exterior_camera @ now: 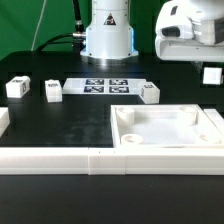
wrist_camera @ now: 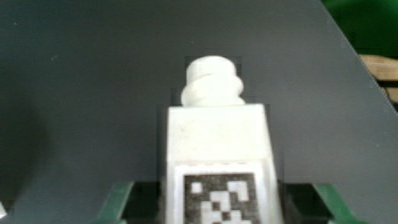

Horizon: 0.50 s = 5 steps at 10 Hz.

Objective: Assemble one leg

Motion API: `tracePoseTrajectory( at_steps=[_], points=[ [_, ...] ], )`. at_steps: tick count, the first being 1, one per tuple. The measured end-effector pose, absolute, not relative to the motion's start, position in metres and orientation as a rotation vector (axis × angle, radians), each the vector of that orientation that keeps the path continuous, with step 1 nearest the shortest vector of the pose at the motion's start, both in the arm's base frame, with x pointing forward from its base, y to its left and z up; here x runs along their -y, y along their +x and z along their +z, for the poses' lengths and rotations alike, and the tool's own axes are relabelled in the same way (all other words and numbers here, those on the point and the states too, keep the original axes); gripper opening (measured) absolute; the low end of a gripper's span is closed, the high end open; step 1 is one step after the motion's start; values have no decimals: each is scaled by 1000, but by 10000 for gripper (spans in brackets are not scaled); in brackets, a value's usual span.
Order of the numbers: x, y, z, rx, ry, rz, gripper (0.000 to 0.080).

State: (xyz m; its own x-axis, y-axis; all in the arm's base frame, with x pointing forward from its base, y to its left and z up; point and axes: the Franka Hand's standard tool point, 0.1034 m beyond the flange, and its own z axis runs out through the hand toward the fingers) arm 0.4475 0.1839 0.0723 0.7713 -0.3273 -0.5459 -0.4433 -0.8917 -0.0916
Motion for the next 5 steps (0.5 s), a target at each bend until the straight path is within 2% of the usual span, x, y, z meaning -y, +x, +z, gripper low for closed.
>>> tracePoseTrajectory(
  at_steps=[2,5],
  points=[
    [-177,457,73,-613,-2815,587,290],
    [-163,463,90,-517,-2933,203,290]
  ],
)
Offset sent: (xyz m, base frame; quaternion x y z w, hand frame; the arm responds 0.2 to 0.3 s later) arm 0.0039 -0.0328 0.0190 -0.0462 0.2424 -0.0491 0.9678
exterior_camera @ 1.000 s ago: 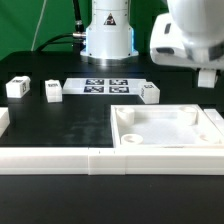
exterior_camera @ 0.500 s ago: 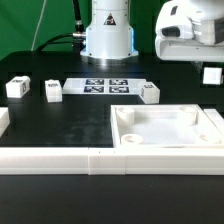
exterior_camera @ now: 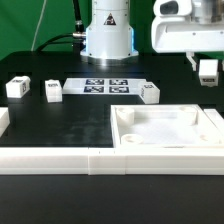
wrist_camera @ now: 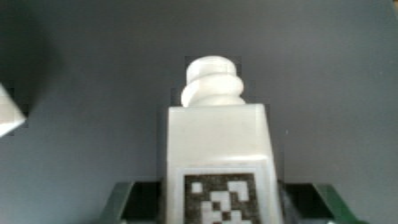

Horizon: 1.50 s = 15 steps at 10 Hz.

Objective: Assemble one leg

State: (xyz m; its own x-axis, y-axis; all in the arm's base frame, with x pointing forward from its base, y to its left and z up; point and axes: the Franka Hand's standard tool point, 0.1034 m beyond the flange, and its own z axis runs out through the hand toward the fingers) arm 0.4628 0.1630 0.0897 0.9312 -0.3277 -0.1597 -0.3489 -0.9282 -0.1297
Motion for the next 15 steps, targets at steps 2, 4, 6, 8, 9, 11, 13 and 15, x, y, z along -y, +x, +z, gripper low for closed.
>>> tracePoseTrajectory(
  at_steps=[2,4,6,8,9,11,13,15],
  points=[
    [-143,473,100,-439,-2971,-39,290],
    [-136,486,108,-341,-2975,-261,290],
    [-138,494,112,-362,-2919,-438,290],
    [-149,488,111,-347,-2880,-540,290],
    [-150,489,109,-295,-2892,-545,290],
    [-149,504,100,-30,-2932,-599,290],
    [-146,519,100,156,-2946,-654,290],
    [-143,529,103,259,-2953,-677,290]
  ],
)
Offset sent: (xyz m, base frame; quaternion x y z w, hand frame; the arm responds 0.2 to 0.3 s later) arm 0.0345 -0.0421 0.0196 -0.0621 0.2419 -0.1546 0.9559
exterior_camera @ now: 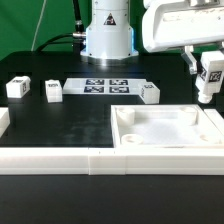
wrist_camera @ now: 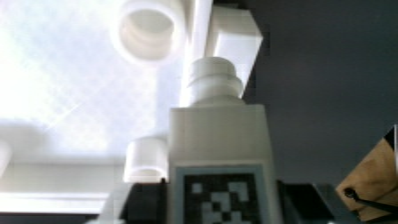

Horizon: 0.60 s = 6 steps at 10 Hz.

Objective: Assemble one leg

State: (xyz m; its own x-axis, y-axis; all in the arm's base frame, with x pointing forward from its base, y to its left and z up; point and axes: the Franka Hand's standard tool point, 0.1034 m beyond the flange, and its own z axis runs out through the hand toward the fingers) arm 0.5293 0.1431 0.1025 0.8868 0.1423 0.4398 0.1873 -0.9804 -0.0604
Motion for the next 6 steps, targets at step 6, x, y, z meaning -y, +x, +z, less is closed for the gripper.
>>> tracePoseTrajectory(
  at_steps=[6],
  points=[
    [-135,543,102,271,-2914,-873,290]
  ],
)
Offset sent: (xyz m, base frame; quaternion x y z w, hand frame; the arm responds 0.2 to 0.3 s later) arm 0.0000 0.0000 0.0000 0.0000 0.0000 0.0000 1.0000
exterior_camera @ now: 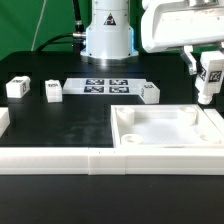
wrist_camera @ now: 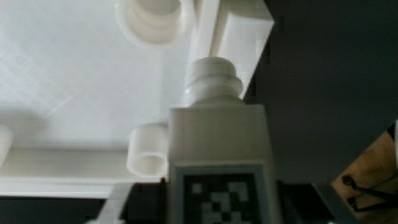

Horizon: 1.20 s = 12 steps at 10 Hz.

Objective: Assemble one leg

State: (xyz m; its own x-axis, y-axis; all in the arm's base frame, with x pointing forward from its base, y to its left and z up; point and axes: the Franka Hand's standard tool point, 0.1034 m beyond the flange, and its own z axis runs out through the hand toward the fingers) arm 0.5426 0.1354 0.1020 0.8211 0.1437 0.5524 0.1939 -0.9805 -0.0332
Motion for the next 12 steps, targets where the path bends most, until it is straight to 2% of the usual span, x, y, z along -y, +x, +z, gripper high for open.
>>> tracePoseTrajectory(
  at_steps=[1,2,5,10,12],
  points=[
    [-128,550,89,296,-2939,-805,290],
    [-123,568,95,294,-2935,-834,290],
    [-121,597,97,281,-2929,-851,290],
    [-122,602,99,283,-2928,-847,290],
    [-124,614,95,281,-2922,-858,290]
  ],
)
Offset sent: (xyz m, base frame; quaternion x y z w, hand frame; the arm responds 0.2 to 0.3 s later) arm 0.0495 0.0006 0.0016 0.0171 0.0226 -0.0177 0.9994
